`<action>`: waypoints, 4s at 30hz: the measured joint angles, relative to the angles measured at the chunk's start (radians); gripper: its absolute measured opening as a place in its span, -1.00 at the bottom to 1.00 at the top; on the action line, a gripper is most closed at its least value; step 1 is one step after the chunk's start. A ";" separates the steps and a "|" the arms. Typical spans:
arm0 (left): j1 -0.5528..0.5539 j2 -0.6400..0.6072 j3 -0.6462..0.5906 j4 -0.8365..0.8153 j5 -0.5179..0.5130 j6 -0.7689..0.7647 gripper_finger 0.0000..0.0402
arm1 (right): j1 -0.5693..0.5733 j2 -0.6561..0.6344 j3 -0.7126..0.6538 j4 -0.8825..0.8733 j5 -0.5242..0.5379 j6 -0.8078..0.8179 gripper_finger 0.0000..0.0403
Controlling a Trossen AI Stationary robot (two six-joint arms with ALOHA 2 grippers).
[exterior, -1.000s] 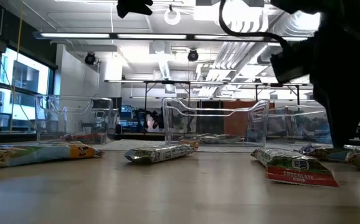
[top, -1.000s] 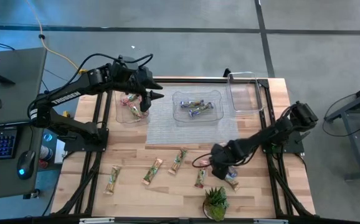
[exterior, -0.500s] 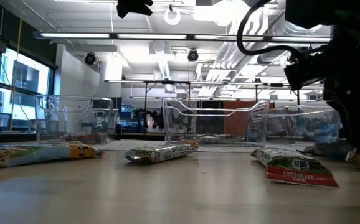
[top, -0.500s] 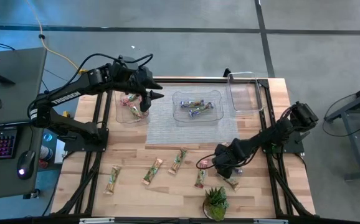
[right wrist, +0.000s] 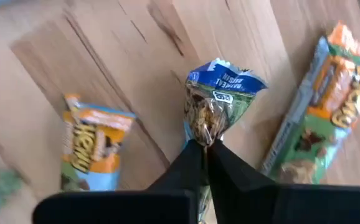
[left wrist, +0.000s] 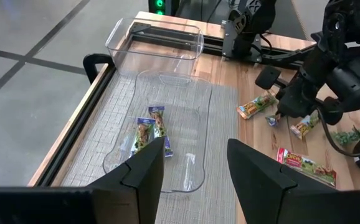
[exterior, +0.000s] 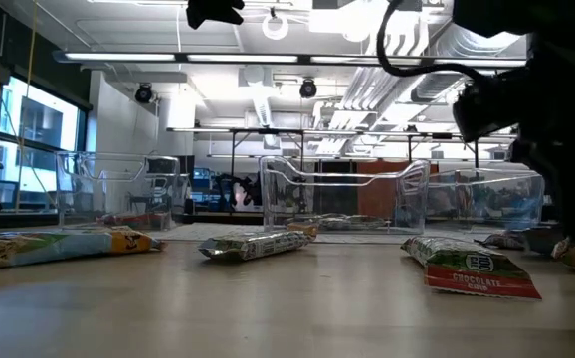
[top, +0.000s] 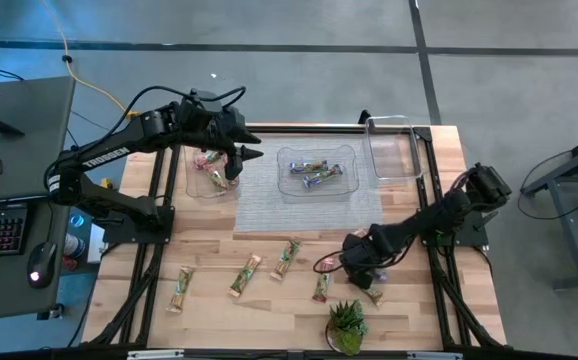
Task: Pick and place Granola Bars by type
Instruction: Put the blue granola bar into the middle transparent bin, then put the yellow granola bar into the right transparent bin
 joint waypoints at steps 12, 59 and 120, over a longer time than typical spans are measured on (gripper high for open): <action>0.000 0.000 0.000 0.039 0.001 0.000 -0.16 | -0.112 0.002 0.285 0.030 0.433 -0.424 -0.99; 0.000 0.000 0.000 -0.147 0.000 -0.053 -0.16 | -0.415 -0.097 0.349 -0.215 0.242 -0.663 -0.35; 0.000 0.000 0.000 -0.127 0.001 -0.057 -0.16 | -0.585 -0.291 0.331 -0.749 0.836 -0.308 -0.81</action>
